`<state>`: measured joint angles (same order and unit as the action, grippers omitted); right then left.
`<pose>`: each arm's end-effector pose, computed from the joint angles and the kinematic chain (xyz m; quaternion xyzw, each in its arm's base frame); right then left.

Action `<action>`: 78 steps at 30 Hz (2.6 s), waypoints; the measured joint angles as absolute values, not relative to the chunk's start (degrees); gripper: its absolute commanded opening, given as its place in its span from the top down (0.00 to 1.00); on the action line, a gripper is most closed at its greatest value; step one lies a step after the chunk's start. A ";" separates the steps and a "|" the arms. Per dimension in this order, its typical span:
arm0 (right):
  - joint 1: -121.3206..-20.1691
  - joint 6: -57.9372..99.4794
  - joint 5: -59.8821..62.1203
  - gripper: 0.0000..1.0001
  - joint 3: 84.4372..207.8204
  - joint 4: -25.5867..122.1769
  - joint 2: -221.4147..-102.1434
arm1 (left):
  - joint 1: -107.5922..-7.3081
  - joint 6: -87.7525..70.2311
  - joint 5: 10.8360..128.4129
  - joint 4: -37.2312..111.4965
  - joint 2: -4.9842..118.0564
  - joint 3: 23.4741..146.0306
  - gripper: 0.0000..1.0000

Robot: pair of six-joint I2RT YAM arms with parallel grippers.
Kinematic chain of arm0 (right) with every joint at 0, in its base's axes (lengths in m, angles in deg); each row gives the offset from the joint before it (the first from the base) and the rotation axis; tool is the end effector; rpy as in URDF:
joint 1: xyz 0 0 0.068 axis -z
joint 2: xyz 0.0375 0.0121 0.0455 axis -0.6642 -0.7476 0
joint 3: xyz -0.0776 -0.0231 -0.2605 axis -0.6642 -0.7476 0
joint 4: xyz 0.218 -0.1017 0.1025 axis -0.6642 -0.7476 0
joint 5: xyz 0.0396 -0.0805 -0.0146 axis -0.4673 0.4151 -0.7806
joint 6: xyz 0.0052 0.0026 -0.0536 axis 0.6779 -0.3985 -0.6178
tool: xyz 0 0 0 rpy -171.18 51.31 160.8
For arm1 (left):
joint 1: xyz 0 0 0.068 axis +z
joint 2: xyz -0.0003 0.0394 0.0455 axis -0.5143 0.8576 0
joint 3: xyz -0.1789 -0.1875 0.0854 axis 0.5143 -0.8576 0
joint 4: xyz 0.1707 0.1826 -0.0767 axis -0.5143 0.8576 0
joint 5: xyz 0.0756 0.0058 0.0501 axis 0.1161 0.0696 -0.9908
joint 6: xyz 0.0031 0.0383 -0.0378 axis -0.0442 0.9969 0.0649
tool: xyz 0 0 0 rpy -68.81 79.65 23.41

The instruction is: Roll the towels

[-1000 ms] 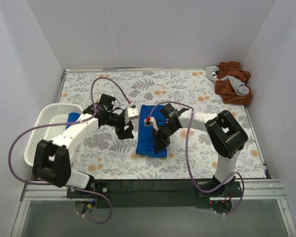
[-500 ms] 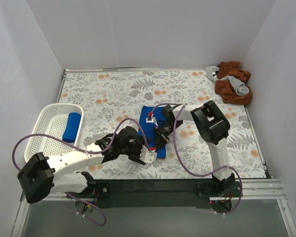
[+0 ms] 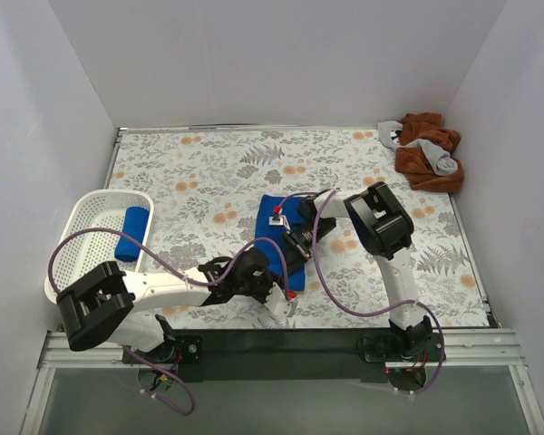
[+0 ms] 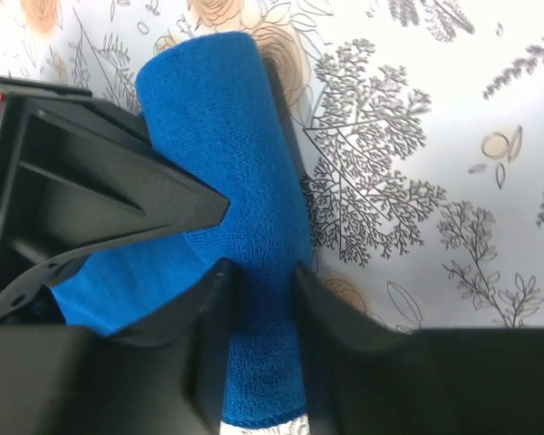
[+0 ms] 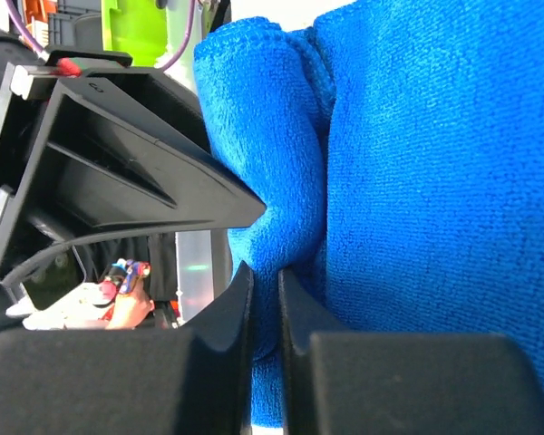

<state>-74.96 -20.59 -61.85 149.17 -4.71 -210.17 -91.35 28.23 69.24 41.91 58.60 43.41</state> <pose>0.2889 0.2303 0.0822 0.3920 -0.7121 -0.5745 0.0962 0.1172 -0.2160 0.1514 0.6543 0.6690 -0.1657 0.3114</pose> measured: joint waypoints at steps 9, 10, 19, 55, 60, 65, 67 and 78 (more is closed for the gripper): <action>-72.16 -19.39 -52.36 0.35 152.91 -6.64 -205.88 | -91.22 23.16 71.08 49.83 61.31 49.71 0.99; -71.27 -19.30 -50.22 0.32 154.15 -6.53 -204.92 | -91.11 22.41 71.67 51.01 61.57 50.45 0.99; -62.33 -18.77 -35.38 0.28 159.38 -3.07 -190.69 | -81.39 17.04 88.19 67.71 71.89 65.25 0.99; -104.14 -22.21 10.63 0.48 117.21 38.89 -166.74 | -57.67 22.96 130.94 116.97 118.71 105.57 0.78; -105.39 -24.26 17.10 0.84 115.57 44.49 -168.51 | -57.67 23.00 130.22 116.97 118.75 106.10 0.74; -105.69 -25.09 18.02 0.99 114.92 45.97 -168.46 | -57.45 23.40 129.55 116.93 118.73 106.08 0.67; -105.41 -25.05 16.95 0.99 114.94 45.67 -168.25 | -57.43 23.46 129.28 116.73 118.36 105.77 0.62; -96.84 -20.98 -4.50 0.99 123.90 32.29 -170.06 | -54.57 24.53 121.66 110.28 105.29 95.69 0.38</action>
<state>-96.84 -20.98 -4.50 123.90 32.29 -170.06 -54.57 24.53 121.66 110.28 105.29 95.69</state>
